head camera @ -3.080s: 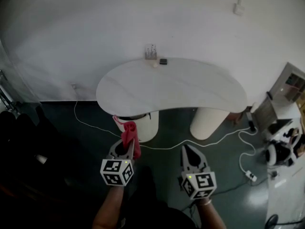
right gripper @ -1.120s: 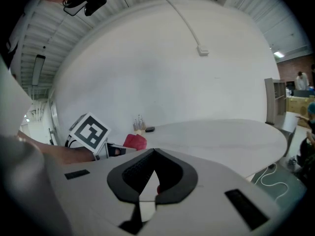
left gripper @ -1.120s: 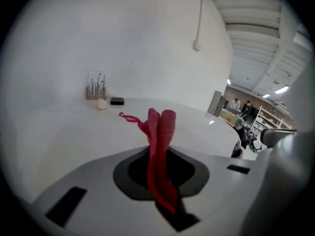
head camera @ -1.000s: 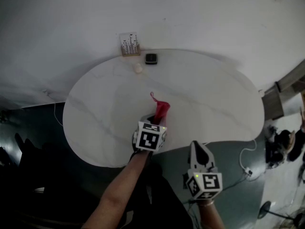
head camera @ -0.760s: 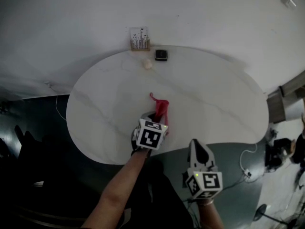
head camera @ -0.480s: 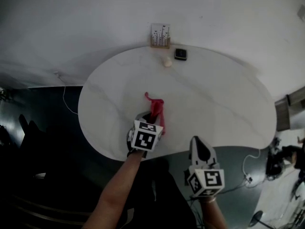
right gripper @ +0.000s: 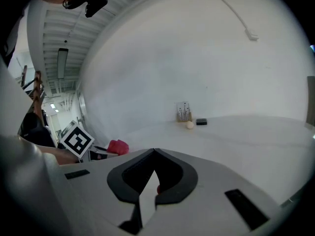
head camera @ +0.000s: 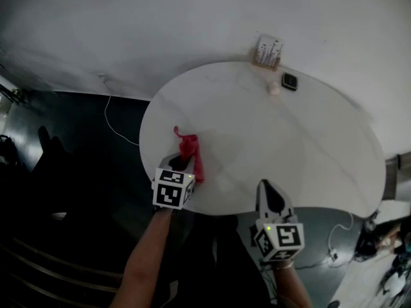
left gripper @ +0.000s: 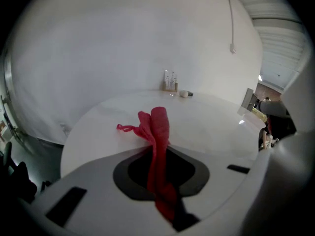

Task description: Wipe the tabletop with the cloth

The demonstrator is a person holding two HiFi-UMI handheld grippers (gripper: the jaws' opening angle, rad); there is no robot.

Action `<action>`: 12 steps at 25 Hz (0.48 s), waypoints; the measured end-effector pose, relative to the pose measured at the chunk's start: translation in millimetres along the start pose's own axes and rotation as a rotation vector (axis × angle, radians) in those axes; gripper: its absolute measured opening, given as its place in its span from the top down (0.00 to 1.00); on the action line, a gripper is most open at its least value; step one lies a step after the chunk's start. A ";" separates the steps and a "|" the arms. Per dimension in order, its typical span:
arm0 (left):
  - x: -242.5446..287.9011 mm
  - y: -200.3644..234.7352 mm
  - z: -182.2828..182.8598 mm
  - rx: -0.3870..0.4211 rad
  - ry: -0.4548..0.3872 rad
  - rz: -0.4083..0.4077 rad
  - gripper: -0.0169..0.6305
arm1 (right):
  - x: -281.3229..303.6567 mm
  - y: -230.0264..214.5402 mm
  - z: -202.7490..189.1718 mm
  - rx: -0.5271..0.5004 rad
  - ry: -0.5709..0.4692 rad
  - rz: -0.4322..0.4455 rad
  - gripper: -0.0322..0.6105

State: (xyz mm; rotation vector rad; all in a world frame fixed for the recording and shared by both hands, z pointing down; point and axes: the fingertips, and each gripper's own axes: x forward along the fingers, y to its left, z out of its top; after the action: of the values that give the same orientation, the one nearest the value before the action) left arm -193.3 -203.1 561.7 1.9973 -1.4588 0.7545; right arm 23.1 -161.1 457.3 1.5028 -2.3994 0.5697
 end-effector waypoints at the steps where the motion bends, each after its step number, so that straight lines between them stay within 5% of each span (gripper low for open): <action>1: -6.2 14.7 -3.6 -0.013 -0.006 0.018 0.91 | 4.4 7.6 0.0 -0.005 0.002 0.010 0.95; 12: -70.6 160.6 -42.7 -0.123 0.032 0.259 0.91 | 17.4 40.6 12.4 -0.029 -0.010 0.024 0.95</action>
State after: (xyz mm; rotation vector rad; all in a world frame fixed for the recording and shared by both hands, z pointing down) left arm -370.5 -168.7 557.4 1.7178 -1.7225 0.7789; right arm -21.1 -164.8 445.6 1.4709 -2.4252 0.5312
